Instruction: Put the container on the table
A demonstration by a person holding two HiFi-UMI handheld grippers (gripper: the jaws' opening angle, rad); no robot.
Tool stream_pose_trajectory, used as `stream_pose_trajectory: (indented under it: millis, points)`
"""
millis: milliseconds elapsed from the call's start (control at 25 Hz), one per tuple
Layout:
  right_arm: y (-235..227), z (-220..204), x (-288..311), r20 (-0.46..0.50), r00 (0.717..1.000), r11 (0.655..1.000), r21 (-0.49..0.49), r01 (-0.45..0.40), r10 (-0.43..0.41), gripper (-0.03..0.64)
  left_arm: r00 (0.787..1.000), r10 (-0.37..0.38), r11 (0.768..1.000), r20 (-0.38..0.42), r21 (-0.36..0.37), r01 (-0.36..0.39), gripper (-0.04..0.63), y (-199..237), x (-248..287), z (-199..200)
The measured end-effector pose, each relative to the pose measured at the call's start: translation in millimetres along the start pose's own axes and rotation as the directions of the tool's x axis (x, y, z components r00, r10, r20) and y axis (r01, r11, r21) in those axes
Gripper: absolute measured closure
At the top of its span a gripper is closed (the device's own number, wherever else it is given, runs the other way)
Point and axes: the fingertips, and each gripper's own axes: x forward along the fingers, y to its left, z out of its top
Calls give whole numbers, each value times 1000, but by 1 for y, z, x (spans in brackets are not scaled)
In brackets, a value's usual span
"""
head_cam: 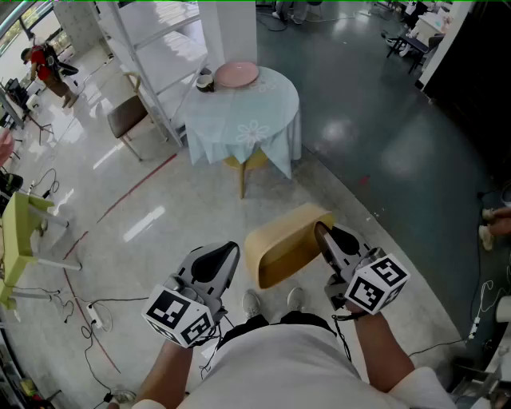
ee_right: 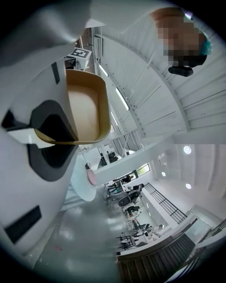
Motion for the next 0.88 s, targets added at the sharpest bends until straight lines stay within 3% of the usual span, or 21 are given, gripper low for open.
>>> stream_pose_trajectory:
  millis: [720,880]
  points:
    - [-18,-9,1,5,1000,998,56,-4,4,592,1000,11,1000,-10,15,-11,568,-3,10,-6]
    - [-54,7,-11,1,1000,998,63,-6,6,592,1000,23,999,-11,23,-23,568,-17,42,4]
